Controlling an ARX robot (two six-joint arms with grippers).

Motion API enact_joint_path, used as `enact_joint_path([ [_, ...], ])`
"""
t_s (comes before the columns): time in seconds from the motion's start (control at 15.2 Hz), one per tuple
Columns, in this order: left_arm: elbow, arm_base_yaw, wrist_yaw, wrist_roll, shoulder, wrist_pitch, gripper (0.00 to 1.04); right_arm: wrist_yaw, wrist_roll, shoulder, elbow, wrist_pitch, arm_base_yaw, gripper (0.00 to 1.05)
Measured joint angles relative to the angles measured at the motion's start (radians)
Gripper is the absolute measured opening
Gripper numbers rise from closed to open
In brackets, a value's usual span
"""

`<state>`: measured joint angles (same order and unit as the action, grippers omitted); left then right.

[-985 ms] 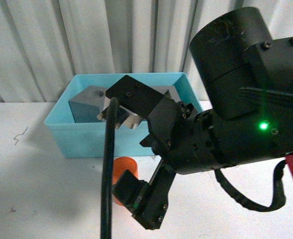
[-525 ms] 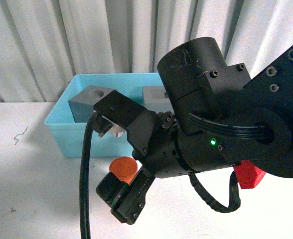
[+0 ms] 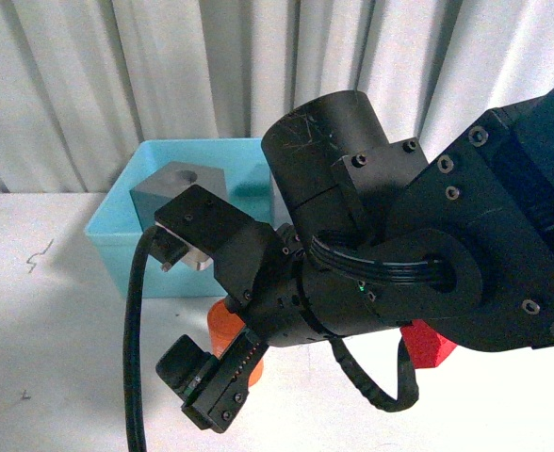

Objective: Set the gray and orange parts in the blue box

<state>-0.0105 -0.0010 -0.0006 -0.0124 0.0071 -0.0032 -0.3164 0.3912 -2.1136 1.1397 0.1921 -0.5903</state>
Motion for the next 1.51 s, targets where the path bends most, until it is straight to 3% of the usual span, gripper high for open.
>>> enact_joint_path([
  [0.13,0.000,0.000,0.000,0.000,0.000,0.000,0.98,0.011,-0.006,-0.001,0.000,-0.003,0.000,0.91],
  [0.39,0.000,0.000,0.000,0.000,0.000,0.000,0.98,0.015,-0.006,0.001,-0.002,-0.016,0.016,0.50],
  [0.53,0.000,0.000,0.000,0.000,0.000,0.000,0.98,0.013,-0.006,0.025,-0.017,-0.024,0.032,0.48],
  [0.79,0.000,0.000,0.000,0.000,0.000,0.000,0.98,-0.127,-0.100,0.332,-0.064,0.008,0.150,0.48],
  [0.92,0.000,0.000,0.000,0.000,0.000,0.000,0.98,-0.142,-0.154,0.395,0.106,0.005,0.248,0.48],
  [1.05,0.000,0.000,0.000,0.000,0.000,0.000,0.98,-0.111,-0.214,0.302,0.285,-0.047,0.292,0.48],
  [1.18,0.000,0.000,0.000,0.000,0.000,0.000,0.98,-0.073,-0.264,0.148,0.422,-0.136,0.273,0.48],
  [1.38,0.000,0.000,0.000,0.000,0.000,0.000,0.98,0.013,-0.313,-0.014,0.565,-0.218,0.151,0.48],
  [1.51,0.000,0.000,0.000,0.000,0.000,0.000,0.98,0.085,-0.345,-0.076,0.606,-0.241,0.129,0.48],
])
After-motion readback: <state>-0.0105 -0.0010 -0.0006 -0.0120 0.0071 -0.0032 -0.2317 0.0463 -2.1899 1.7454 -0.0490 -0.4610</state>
